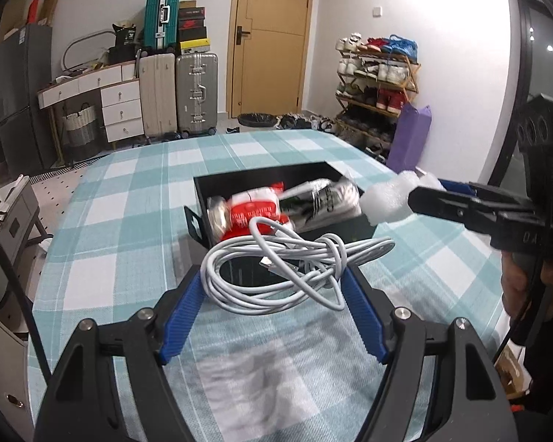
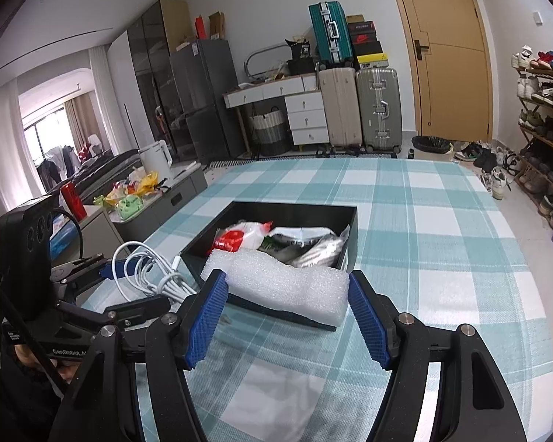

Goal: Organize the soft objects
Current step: 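Lift the cable and foam block over the black box and release them inside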

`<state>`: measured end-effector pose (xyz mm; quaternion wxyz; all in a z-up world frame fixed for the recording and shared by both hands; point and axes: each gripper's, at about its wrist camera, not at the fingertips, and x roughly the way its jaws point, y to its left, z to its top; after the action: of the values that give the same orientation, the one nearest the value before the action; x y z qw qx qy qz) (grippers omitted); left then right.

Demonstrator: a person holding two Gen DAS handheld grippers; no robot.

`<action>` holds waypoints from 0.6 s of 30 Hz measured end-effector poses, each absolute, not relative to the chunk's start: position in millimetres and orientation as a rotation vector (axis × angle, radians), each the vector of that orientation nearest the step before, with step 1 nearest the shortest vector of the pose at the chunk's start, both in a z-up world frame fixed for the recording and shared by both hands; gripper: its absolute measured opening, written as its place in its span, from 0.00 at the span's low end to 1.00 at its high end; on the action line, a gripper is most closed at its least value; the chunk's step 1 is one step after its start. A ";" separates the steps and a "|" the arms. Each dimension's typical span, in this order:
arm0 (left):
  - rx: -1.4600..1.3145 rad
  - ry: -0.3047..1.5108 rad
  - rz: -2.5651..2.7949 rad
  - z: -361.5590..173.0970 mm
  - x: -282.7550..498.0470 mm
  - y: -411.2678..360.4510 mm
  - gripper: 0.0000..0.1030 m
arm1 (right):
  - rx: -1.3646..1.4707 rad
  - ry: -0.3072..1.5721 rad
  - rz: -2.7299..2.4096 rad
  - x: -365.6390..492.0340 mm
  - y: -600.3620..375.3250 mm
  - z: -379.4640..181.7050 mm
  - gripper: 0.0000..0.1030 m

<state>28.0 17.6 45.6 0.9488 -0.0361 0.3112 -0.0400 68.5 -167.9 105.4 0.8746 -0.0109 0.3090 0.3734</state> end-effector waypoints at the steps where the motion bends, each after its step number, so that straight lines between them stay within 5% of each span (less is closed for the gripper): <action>1: -0.075 0.629 -0.078 47.0 29.2 18.3 0.72 | -0.019 0.639 0.779 68.7 -167.7 106.9 0.66; 18: -0.105 0.597 -0.038 59.2 56.7 25.2 0.72 | 0.021 0.586 0.758 80.4 -164.8 124.4 0.66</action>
<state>56.7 25.2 59.2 0.9542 -0.0517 0.2941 -0.0189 80.4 -164.8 124.4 0.8874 0.0099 0.2818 0.3647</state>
